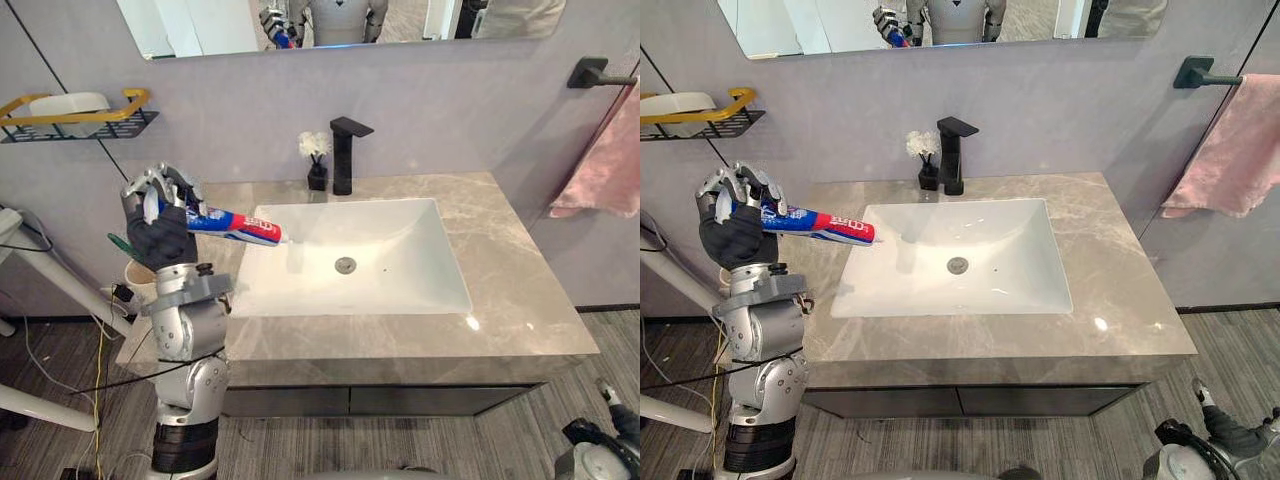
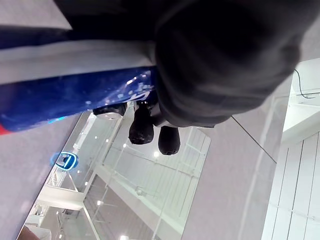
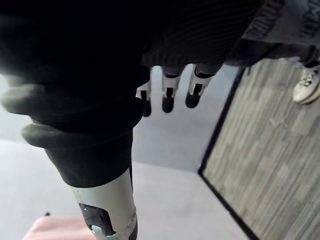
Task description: Organize washtable
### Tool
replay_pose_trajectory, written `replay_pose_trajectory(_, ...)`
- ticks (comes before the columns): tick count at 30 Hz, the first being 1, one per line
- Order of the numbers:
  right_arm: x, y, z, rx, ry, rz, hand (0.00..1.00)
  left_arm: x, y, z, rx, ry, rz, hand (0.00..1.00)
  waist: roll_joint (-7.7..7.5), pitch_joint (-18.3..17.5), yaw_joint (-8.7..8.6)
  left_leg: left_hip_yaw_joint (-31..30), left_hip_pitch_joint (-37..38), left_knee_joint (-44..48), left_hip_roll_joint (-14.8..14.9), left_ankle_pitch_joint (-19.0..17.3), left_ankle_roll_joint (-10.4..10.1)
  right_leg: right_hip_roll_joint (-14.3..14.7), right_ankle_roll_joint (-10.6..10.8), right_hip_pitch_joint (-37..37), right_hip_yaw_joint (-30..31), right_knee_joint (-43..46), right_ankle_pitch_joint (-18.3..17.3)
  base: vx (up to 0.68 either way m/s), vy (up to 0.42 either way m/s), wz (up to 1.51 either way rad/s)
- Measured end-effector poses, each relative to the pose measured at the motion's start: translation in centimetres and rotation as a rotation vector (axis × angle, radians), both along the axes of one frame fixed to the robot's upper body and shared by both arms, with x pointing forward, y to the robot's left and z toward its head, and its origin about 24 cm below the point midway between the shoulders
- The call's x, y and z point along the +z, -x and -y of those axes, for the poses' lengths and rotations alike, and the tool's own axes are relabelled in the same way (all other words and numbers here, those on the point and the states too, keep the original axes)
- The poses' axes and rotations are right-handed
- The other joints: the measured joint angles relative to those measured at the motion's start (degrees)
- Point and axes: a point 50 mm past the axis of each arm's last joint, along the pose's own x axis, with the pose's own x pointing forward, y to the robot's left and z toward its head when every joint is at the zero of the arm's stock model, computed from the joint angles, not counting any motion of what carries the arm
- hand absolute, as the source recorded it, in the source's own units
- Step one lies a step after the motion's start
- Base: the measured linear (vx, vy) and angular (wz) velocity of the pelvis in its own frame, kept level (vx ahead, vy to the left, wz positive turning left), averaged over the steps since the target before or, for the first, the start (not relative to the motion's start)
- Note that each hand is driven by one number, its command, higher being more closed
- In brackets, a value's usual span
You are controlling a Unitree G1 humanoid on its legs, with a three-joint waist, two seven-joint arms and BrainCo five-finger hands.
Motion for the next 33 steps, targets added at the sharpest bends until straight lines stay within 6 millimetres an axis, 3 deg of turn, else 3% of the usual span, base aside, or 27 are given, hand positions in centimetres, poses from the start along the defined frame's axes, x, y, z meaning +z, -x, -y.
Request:
replay_pose_trajectory(7, -6.3, 1.1, -2.9, 0.099, -0.345, -0.016, 0.00, 0.1, 0.0, 0.2, 0.005, -0.011, 0.003, 1.00, 0.87, -1.4, 0.33, 0.1, 0.1, 0.0, 0.2, -0.1, -0.1, 0.0, 0.0, 0.1, 0.0, 0.1, 0.0, -0.02, -0.006, 0.00)
replay_pose_trajectory(13, -10.0, 2.1, -6.6, 0.268, -0.576, -0.065, 0.00, 2.7, -0.6, -0.4, 0.057, -0.099, 0.103, 1.00, 1.94, -2.2, 1.57, -0.4, 0.0, -0.2, 0.2, 0.0, -0.1, 0.1, 0.0, 0.1, -0.3, 0.1, 0.0, -0.03, -0.010, 0.03)
replay_pose_trajectory(19, -11.1, 2.5, -8.3, 0.387, -0.653, -0.119, 0.00, 3.0, -0.8, -3.6, 0.200, -0.201, 0.071, 1.00, 1.63, -3.1, 1.82, -1.7, -0.2, -1.0, -0.1, 0.3, -0.2, 0.0, 0.0, 0.1, -1.1, -0.1, 0.0, -0.01, -0.006, 0.07)
replay_pose_trajectory(24, -11.3, 2.8, -9.1, 0.459, -0.676, -0.141, 0.00, 3.6, -0.5, -5.5, 0.299, -0.288, 0.050, 1.00, -0.43, -3.4, 3.25, -3.0, -0.7, -1.2, -0.3, 0.4, -0.2, 0.0, -0.2, 0.2, -2.2, -0.2, -0.1, -0.02, -0.010, 0.13)
replay_pose_trajectory(33, -11.5, 2.2, -10.5, 0.595, -0.673, -0.208, 0.00, 2.7, -0.8, -7.7, 0.419, -0.358, -0.043, 1.00, -0.53, -3.3, 3.21, -4.0, -1.1, -1.2, -1.0, 0.7, 0.2, -0.5, -0.1, 0.2, -3.3, -0.3, -0.1, -0.01, -0.002, 0.05)
